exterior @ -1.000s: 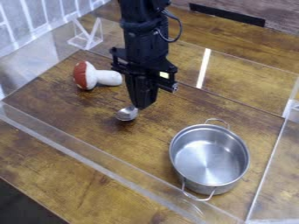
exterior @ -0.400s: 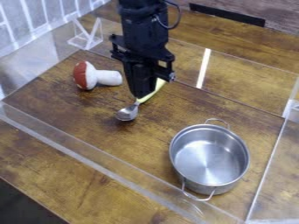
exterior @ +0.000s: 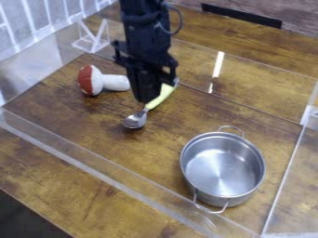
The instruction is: Move the green spoon to the left
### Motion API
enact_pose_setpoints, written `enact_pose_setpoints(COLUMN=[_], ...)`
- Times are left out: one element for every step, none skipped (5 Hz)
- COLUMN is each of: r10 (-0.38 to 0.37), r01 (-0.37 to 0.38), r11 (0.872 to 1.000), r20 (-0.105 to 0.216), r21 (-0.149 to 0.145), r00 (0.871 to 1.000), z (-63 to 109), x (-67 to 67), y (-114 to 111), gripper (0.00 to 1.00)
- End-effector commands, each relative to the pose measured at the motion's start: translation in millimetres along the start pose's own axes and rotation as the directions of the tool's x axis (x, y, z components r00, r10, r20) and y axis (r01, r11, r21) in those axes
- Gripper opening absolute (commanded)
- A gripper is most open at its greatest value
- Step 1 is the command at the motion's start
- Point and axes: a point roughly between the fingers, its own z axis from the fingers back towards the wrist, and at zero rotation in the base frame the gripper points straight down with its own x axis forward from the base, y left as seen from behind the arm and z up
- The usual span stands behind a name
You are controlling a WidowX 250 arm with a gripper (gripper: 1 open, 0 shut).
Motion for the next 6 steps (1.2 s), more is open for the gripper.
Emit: enact_pose_setpoints(r10=[0.025, 0.039, 0.117, 0.199, 0.272, 0.202], r01=[-0.025, -0.039, -0.118, -0.2, -0.274, -0.204], r11=[1.0, 0.999, 0.993, 0.979, 0.961, 0.979], r20=[0.037, 0.031, 0.036, 0.051, 0.068, 0.073], r21=[0.008, 0.013, 0.018, 0.022, 0.024, 0.016], r00=[0.999, 0.999, 0.992, 0.979, 0.96, 0.977], z=[-1.4, -9.0, -9.1, -0.9, 8.6, 17.0], x=[1.8, 0.9, 0.1, -2.4, -4.8, 2.9], y=[13.8, 20.2, 20.5, 27.4, 35.1, 33.6], gripper=[1.0, 0.0, 0.0, 0.0, 0.0, 0.0])
